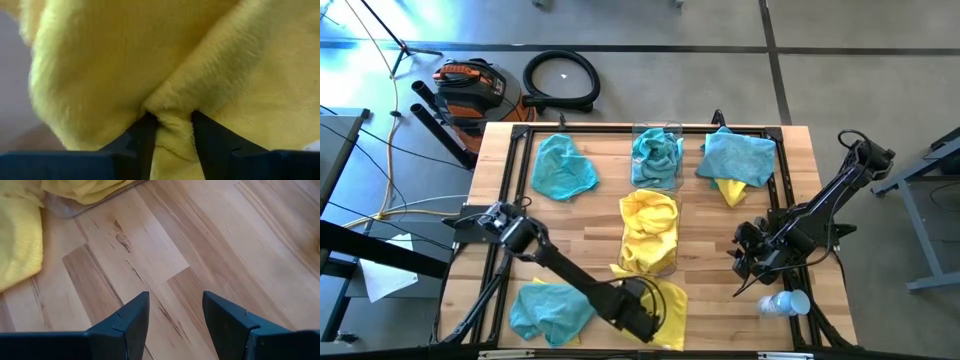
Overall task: Sort microfiber towel by color & place in baskets
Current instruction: Put the yellow towel into the bottom transparent bin
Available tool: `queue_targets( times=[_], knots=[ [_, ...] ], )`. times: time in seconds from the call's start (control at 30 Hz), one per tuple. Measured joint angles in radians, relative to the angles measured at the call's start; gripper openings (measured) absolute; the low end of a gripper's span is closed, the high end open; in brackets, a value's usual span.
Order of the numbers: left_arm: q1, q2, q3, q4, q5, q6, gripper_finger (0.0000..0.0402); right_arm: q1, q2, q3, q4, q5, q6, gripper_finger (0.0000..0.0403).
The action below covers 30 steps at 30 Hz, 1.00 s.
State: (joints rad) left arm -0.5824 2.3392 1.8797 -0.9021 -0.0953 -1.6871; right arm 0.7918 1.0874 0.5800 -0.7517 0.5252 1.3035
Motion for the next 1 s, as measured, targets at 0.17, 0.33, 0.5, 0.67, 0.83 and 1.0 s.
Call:
queue_targets(
  times=[0.17,0.33,0.5,0.67,0.83,1.0],
  knots=[
    [-0.002,-0.019,-0.005,-0.033,0.016,0.05,0.0019,0.0,0.0,0.0,0.004,0.005,-0.002,0.0181],
    [-0.035,-0.152,-0.005,-0.093,-0.046,0.074,0.0006,0.0,0.0,0.0,0.009,0.009,-0.002,0.0181],
    [-0.075,-0.317,-0.005,-0.176,-0.233,0.102,0.0002,0.0,0.0,0.0,0.009,0.017,-0.002,0.0181],
    [-0.085,-0.474,-0.004,-0.208,-0.477,0.185,0.0001,0.0,0.0,0.0,0.009,0.028,0.0,0.0181],
    [-0.035,-0.577,-0.004,-0.206,-0.639,0.353,0.0001,0.0,0.0,0.0,0.009,0.029,0.001,0.0181],
    [0.068,-0.633,-0.005,-0.208,-0.648,0.556,0.0,0.0,0.0,0.0,0.009,0.054,0.05,0.0181]
  ],
)
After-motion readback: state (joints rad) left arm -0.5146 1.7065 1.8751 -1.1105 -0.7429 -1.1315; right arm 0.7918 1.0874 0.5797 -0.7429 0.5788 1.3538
